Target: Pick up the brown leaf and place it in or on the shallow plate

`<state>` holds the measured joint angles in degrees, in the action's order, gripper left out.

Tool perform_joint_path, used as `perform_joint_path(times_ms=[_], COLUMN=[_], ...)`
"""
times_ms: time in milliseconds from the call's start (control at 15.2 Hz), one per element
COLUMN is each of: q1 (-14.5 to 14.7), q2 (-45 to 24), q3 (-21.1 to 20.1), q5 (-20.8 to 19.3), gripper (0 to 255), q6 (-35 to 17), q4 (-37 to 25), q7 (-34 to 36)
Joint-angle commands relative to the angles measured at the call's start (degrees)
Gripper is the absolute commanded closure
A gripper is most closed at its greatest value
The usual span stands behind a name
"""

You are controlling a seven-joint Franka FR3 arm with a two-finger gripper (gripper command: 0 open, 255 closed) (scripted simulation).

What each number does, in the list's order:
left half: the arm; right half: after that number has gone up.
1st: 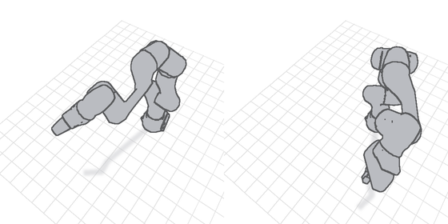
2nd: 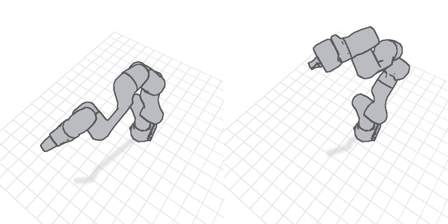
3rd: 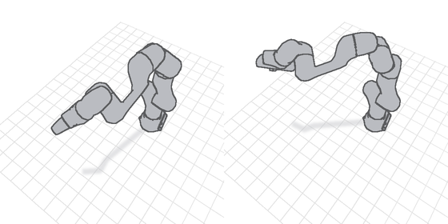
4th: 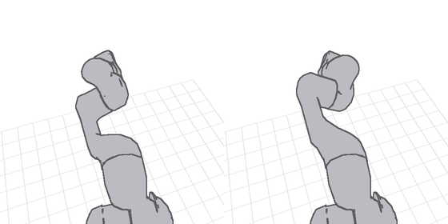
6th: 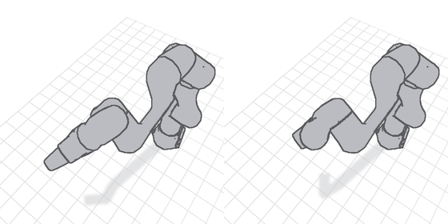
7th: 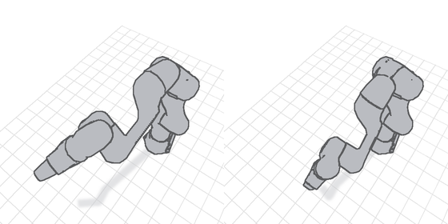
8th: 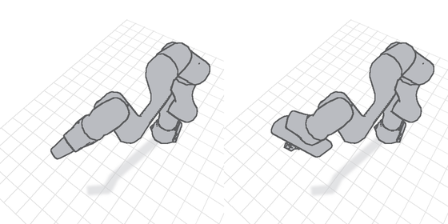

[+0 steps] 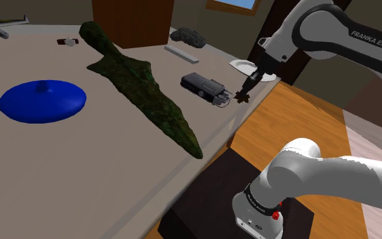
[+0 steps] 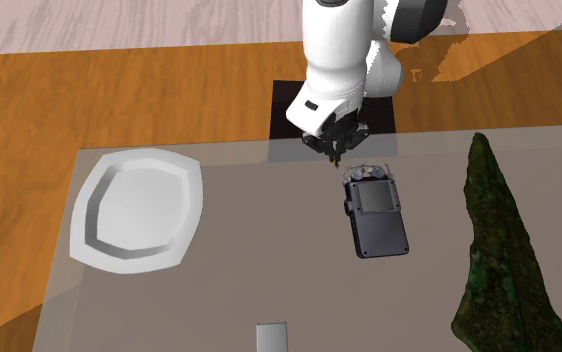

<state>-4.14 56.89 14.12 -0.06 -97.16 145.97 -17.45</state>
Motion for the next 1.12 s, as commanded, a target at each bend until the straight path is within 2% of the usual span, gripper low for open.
perform_joint_path(times_ms=[0,858,1056], q1=[0.1,1.3,1.3], q2=[-0.4,-4.1,-8.2], q3=[-0.2,-1.1,2.9], q5=[0.1,1.2,-0.7], gripper=[255,255,255], q6=[1.2,9.4,8.5], q4=[-1.4,-13.5,-16.6], q7=[0.2,1.4,-2.3])
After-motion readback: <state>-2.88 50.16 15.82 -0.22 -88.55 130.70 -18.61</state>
